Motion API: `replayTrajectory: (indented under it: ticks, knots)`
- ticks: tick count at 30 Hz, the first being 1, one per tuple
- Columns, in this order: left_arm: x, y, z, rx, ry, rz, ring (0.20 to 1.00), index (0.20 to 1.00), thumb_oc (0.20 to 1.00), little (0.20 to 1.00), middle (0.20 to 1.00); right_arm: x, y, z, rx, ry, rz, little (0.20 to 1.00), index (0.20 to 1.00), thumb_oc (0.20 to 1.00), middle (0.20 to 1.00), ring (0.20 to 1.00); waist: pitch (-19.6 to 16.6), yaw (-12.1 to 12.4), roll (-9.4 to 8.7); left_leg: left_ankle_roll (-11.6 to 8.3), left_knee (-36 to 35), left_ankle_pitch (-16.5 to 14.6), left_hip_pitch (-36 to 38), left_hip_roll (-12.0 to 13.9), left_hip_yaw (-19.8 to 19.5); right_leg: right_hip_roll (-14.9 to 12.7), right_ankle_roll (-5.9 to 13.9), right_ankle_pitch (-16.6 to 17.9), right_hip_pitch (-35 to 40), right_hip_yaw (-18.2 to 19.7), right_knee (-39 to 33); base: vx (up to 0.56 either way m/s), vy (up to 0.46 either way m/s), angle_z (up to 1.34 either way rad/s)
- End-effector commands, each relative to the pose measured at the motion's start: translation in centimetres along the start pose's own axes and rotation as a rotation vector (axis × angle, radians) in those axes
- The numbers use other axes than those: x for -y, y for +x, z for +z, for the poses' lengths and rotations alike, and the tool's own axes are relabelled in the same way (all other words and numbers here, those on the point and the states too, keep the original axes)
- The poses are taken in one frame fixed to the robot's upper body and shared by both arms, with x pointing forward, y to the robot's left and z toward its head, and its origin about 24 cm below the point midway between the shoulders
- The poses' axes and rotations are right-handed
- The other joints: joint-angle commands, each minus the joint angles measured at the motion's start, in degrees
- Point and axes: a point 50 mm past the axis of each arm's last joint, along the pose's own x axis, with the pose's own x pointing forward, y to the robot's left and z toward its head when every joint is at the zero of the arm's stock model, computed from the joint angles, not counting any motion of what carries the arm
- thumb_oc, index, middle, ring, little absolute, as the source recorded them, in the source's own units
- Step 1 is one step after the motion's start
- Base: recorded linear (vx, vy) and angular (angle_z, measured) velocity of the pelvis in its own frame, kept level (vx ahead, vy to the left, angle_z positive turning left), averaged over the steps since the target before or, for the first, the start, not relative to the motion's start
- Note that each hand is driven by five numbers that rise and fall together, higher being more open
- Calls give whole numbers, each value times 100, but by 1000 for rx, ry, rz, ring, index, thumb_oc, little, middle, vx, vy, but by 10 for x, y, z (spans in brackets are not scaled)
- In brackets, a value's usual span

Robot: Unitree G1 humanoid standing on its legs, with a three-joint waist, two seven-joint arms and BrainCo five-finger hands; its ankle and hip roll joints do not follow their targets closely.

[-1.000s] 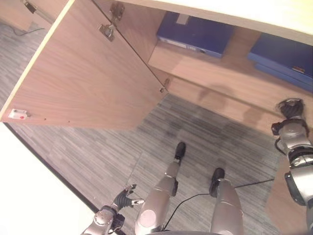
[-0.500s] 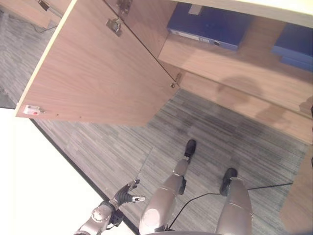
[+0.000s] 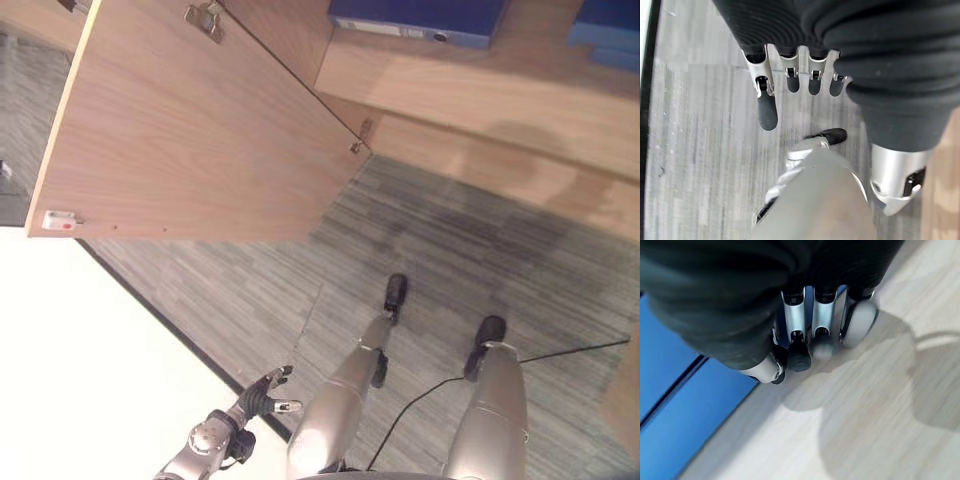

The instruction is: Put the empty folder in the office cabinet

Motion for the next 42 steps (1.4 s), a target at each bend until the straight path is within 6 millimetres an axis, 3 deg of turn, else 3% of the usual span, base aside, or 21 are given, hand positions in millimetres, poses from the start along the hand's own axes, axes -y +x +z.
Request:
replayTrajectory:
  ticks: [1,2,7,10,15,16,17,18,22,26,27,28,32,33,34,38,42]
  knots:
    - [-7,-2,-5,-35,20,8,1000,1000,1000,1000,1000,36,7,26,135,140,-101,200,200,200,200,200,-25,308,-127,-161,-363,-774,948,283,-129,3,716,1090,246,108,-1235,50,23,-11]
    - [-6,-1,-7,-41,6,23,1000,1000,1000,1000,1000,14,2,12,99,191,-47,200,200,200,200,200,-33,280,-146,-146,-363,-789,990,292,-132,24,716,1101,293,112,-1267,45,14,0]
    - [-7,2,-9,-52,-20,60,1000,1000,1000,1000,1000,-32,-16,-18,28,310,49,200,200,200,200,200,-35,189,-263,-119,-363,-835,1148,311,-130,69,710,1134,487,79,-1346,18,8,1]
    - [-7,5,-10,-58,-51,91,1000,1000,1000,1000,1000,-69,-36,-40,-12,336,125,200,200,200,200,200,-37,113,-363,-105,-363,-861,1264,332,-136,87,715,1175,670,33,-1441,15,9,3]
    - [-4,9,-13,-70,-83,133,1000,1000,1000,1000,1000,-135,-90,-65,-44,377,278,200,200,200,200,200,-36,-46,-588,-71,-363,-925,1490,374,-144,103,728,1269,1050,-38,-1666,9,0,-1]
    - [-5,10,-14,-77,-95,159,1000,1000,1000,1000,1000,-156,-115,-71,-42,386,347,200,200,200,200,200,-45,-104,-690,-55,-363,-943,1586,396,-135,102,733,1296,1187,-55,-1716,0,0,0]
    - [-7,10,-15,-83,-102,173,1000,1000,1000,1000,1000,-166,-128,-74,-35,377,392,200,200,200,200,200,-58,-133,-748,-49,-363,-960,1640,412,-136,92,736,1319,1266,-63,-1754,21,4,-4]
    - [-7,9,-16,-84,-102,173,1000,1000,1000,1000,1000,-167,-129,-75,-36,376,393,200,200,200,200,200,-54,-139,-749,-48,-363,-960,1651,413,-141,92,737,1320,1282,-69,-1762,0,0,0]
    - [-9,7,-23,-118,-117,208,1000,1000,1000,1000,1000,-199,-182,-90,-31,323,578,200,200,200,200,200,-123,-214,-976,-25,-363,-1017,1887,477,-113,101,747,1385,1618,-118,-1880,29,-8,-1]
    - [-12,3,-33,-168,-120,238,1000,1000,1000,1000,1000,-218,-226,-108,-91,323,715,200,200,200,200,200,-243,-284,-1166,-11,-363,-1049,2107,553,-67,138,760,1513,1974,-151,-2145,35,-1,-1]
    - [-13,3,-33,-168,-119,238,1000,1000,1000,1000,1000,-218,-226,-108,-91,323,716,200,200,200,200,200,-238,-285,-1168,-10,-363,-1051,2118,554,-66,141,760,1516,1989,-151,-2154,43,28,-2]
    - [-16,-2,-37,-180,-117,255,1000,1000,1000,1000,1000,-222,-245,-117,-109,308,777,200,200,200,200,200,-286,-314,-1271,10,-363,-1108,2256,584,-21,154,758,1528,2132,-139,-2230,15,37,-3]
    - [-22,-5,-40,-193,-113,282,1000,1000,1000,1000,1000,-223,-258,-117,-85,313,840,200,200,200,200,200,-228,-405,-1400,38,-363,-1137,2358,639,71,186,760,1591,2202,0,-2333,-31,25,-6]
    - [-24,-6,-40,-196,-114,291,1000,1000,1000,1000,1000,-223,-261,-119,-75,300,853,567,567,567,567,567,-203,-433,-1433,50,-298,-1154,2362,659,112,209,738,1579,2199,60,-2337,-61,25,-14]
    - [-24,-6,-41,-196,-114,291,1000,1000,1000,1000,1000,-223,-261,-119,-75,300,853,1000,1000,1000,1000,1000,-200,-429,-1435,50,-298,-1156,2367,659,119,210,737,1578,2198,68,-2334,-47,28,-12]
    - [-29,-7,-41,-212,-117,316,1000,1000,1000,1000,1000,-222,-268,-124,-76,296,892,1000,1000,1000,1000,1000,-33,-491,-1583,68,541,-1438,2130,655,227,270,651,1425,2196,227,-2119,-71,-3,-18]
    - [-28,-13,-51,-256,-139,318,1000,1000,1000,1000,1000,-216,-283,-148,-140,253,934,1000,1000,1000,1000,1000,20,-605,-1699,-28,1307,-1807,2236,704,377,365,595,1196,2562,290,-1858,-18,-52,-15]
